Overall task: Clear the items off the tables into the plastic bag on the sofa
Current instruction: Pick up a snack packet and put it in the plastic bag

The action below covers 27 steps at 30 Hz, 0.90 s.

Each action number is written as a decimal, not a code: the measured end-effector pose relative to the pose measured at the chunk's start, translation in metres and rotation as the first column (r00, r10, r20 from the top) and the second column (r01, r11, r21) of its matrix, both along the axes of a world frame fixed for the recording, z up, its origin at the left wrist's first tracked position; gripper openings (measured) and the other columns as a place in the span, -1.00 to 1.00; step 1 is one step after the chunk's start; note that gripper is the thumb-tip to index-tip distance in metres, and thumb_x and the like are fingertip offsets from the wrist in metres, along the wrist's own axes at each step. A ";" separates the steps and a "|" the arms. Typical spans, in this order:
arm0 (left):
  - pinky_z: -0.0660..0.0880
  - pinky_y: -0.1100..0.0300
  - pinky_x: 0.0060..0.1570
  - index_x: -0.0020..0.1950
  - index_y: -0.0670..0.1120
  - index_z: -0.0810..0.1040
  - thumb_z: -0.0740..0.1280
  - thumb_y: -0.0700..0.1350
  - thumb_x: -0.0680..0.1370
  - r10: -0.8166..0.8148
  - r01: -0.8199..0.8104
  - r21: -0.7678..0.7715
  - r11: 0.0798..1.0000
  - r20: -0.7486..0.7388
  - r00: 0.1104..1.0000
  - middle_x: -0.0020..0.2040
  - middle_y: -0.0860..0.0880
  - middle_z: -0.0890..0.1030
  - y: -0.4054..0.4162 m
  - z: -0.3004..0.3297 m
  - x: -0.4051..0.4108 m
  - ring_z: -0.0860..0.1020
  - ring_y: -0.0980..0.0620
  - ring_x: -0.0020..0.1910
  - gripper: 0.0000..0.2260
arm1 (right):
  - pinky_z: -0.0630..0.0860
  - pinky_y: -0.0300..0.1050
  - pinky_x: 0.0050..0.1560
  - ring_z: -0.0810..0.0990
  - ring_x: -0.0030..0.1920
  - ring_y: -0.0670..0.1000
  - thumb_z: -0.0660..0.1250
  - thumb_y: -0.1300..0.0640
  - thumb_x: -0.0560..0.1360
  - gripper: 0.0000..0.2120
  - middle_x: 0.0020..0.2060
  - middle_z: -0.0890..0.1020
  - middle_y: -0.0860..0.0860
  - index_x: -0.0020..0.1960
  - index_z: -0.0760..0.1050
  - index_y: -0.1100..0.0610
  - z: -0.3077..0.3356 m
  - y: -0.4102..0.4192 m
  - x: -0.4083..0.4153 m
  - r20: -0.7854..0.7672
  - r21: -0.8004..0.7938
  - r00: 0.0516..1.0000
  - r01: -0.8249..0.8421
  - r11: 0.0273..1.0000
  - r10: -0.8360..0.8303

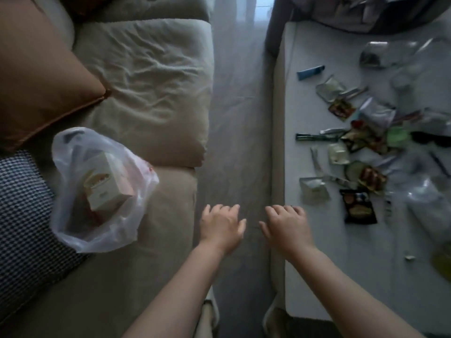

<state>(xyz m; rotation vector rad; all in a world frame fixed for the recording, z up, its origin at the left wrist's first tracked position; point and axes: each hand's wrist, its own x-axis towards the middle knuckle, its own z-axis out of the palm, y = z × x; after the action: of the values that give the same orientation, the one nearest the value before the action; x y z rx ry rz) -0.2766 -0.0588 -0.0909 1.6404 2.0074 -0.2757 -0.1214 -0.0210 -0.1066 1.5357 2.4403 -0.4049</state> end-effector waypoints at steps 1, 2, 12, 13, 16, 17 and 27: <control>0.12 0.05 0.43 0.42 0.03 0.35 0.12 0.15 0.58 -0.025 0.025 -0.006 1.000 0.000 1.000 0.32 0.02 0.51 0.006 -0.001 0.018 0.38 0.00 0.37 -0.55 | 0.51 0.02 -0.03 0.64 -0.15 0.12 0.30 -0.10 0.37 -0.70 -0.15 0.67 0.04 -0.05 0.58 0.09 0.001 0.003 0.021 0.010 -0.029 1.000 0.021 0.999 -0.020; 0.12 0.04 0.43 0.41 0.03 0.36 0.11 0.16 0.58 -0.051 0.051 -0.011 0.999 0.003 0.999 0.31 0.02 0.52 0.012 -0.001 0.037 0.38 0.01 0.37 -0.56 | 0.47 0.04 0.05 0.63 -0.06 0.12 0.28 -0.10 0.43 -0.69 -0.07 0.66 0.04 0.02 0.56 0.09 0.001 0.006 0.043 0.016 -0.060 0.999 0.045 0.997 -0.044; 0.26 0.07 0.36 0.36 0.06 0.42 0.10 0.21 0.57 -0.238 0.239 -0.076 0.968 0.026 0.971 0.29 0.04 0.53 0.061 -0.026 0.188 0.43 0.00 0.32 -0.56 | 0.34 0.01 0.22 0.50 0.19 0.09 0.16 -0.14 0.53 -0.59 0.17 0.56 0.01 0.26 0.43 0.07 -0.022 0.013 0.220 0.101 -0.166 0.942 0.333 0.928 -0.320; 0.29 0.07 0.34 0.38 0.06 0.41 0.10 0.22 0.57 -0.232 0.234 -0.078 0.969 0.031 0.972 0.31 0.04 0.52 0.065 -0.031 0.198 0.43 0.00 0.32 -0.55 | 0.33 0.00 0.24 0.47 0.23 0.07 0.12 -0.15 0.54 -0.57 0.21 0.53 0.00 0.30 0.38 0.06 -0.027 0.014 0.233 0.106 -0.170 0.936 0.350 0.921 -0.336; 0.33 0.08 0.30 0.43 0.05 0.36 0.10 0.23 0.57 -0.201 0.204 -0.080 0.976 0.047 0.979 0.35 0.03 0.48 0.078 -0.044 0.222 0.41 0.00 0.34 -0.52 | 0.34 -0.01 0.24 0.44 0.27 0.05 0.11 -0.16 0.55 -0.55 0.27 0.49 -0.01 0.34 0.32 0.05 -0.041 0.023 0.262 0.107 -0.179 0.912 0.409 0.895 -0.395; 0.33 0.07 0.29 0.44 0.05 0.33 0.10 0.22 0.57 -0.191 0.195 -0.083 0.977 0.053 0.980 0.37 0.03 0.46 0.083 -0.049 0.227 0.39 -0.01 0.35 -0.51 | 0.34 -0.01 0.24 0.43 0.28 0.06 0.12 -0.16 0.55 -0.54 0.28 0.47 0.00 0.35 0.30 0.05 -0.045 0.028 0.268 0.110 -0.191 0.901 0.433 0.881 -0.419; 0.29 0.02 0.34 0.51 -0.02 0.14 0.22 0.08 0.58 -0.160 0.153 -0.145 0.977 -0.036 0.986 0.47 -0.09 0.23 0.147 -0.117 0.234 0.22 -0.08 0.45 -0.45 | 0.38 0.07 0.25 0.35 0.34 0.14 0.19 -0.16 0.53 -0.44 0.35 0.37 0.08 0.42 0.20 0.08 -0.105 0.082 0.278 0.126 -0.353 0.727 0.669 0.654 -0.675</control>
<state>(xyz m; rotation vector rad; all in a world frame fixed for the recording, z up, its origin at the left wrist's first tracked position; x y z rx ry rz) -0.0428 0.0880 -0.2074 1.7173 1.8490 -0.5084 0.1568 0.0607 -0.2117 2.1914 1.5495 -0.9534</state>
